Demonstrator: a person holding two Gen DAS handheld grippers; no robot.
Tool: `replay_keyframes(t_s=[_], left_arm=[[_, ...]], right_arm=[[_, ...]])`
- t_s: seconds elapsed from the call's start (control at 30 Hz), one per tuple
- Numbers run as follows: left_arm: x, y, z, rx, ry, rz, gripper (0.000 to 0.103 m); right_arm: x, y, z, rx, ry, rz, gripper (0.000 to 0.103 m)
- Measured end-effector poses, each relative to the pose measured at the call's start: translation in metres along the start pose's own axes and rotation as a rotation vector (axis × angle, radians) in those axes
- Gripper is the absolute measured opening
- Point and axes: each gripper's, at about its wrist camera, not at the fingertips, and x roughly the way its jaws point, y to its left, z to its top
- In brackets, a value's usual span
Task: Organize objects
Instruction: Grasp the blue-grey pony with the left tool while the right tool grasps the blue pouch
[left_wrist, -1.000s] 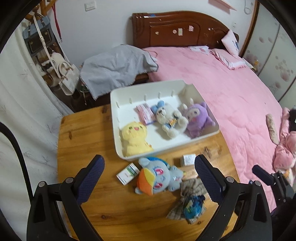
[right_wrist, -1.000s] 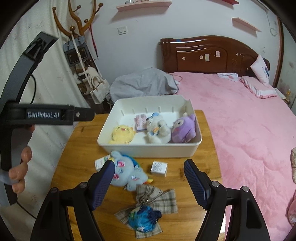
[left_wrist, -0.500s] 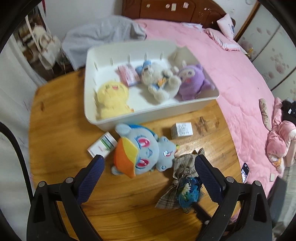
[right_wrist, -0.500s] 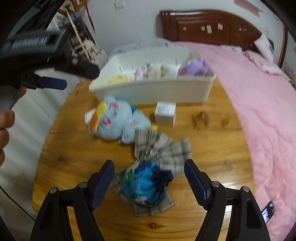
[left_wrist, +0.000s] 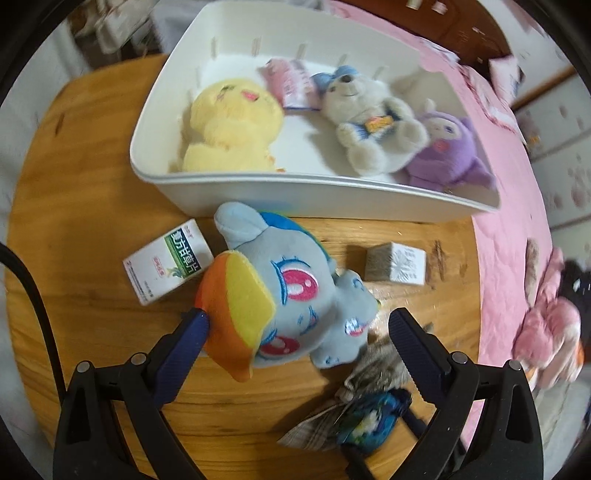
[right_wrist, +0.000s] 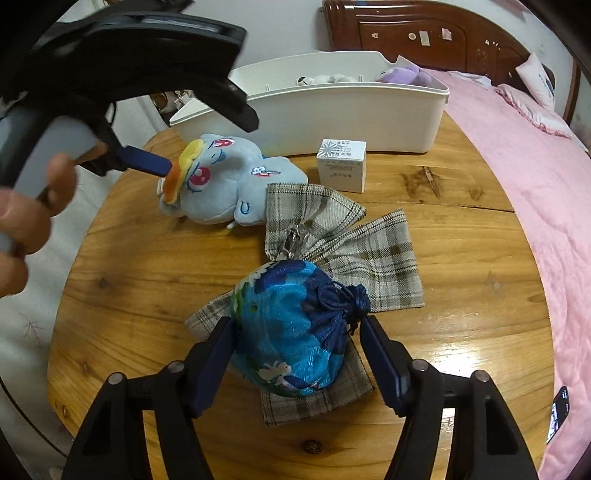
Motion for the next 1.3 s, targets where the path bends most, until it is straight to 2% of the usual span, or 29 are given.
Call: replay_keyframes(t_s=[0.33,0.57,0.63,0.73,0.77,0.97,1.3], left_arm=[[0.017,0.01,0.0,-0.126,-0.009,0.076,0.099],[0.037,0.016,-0.007,-0.183,0.039,0.061,0.099],[0.038,0.018,-0.008,-0.198,0.031,0.054,0.098],[0.036,0.02,-0.01,-0.205,0.017,0.025,0.085],[0.035,0.021,-0.011,-0.205,0.017,0.015,0.081],[0.021,0.017,-0.023,-0.144,-0.028,0.052,0.08],[-0.03,0.009,-0.048,-0.047,-0.121,0.054,0.079]], right_arm=[[-0.001,-0.001,-0.006,0.0,-0.014,0.031,0.057],[-0.007,-0.004,-0.006,0.025,-0.015,0.048,0.05],[-0.01,-0.006,-0.006,0.036,-0.013,0.053,0.049],[-0.015,-0.009,-0.007,0.048,-0.016,0.059,0.049],[-0.017,-0.01,-0.007,0.052,-0.018,0.061,0.049],[-0.027,-0.015,-0.002,0.063,-0.043,0.07,0.049],[-0.046,-0.023,0.002,0.1,-0.079,0.092,0.049]])
